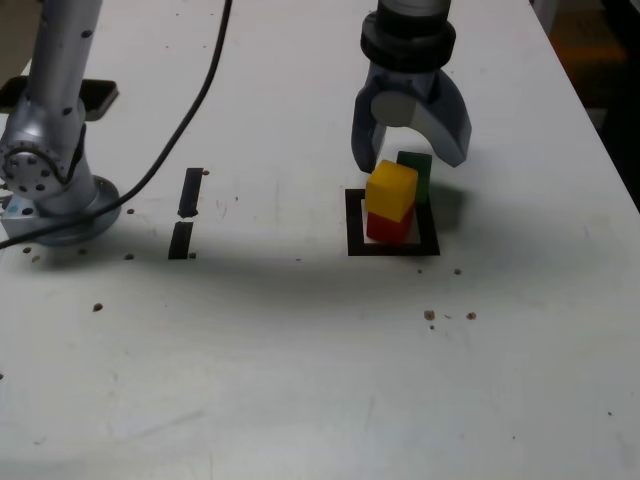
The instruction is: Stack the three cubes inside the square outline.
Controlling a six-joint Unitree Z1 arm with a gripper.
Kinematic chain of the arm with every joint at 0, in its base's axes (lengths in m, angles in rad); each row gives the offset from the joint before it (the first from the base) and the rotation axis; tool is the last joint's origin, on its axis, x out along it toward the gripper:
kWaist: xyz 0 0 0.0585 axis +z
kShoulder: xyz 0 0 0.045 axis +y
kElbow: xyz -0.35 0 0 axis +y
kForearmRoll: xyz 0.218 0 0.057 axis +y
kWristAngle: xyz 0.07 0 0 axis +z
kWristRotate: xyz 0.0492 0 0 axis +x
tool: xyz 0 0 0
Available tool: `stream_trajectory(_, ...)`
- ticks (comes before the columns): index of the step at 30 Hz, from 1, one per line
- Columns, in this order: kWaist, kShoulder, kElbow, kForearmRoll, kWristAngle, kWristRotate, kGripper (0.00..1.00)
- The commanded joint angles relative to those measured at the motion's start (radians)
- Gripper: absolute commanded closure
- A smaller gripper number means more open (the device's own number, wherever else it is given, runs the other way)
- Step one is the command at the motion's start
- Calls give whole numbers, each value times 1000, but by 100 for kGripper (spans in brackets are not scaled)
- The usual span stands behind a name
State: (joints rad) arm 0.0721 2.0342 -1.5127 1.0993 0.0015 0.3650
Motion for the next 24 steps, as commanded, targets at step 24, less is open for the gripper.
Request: stream_trajectory(24,8,96,-15,-35,-6,-33,19)
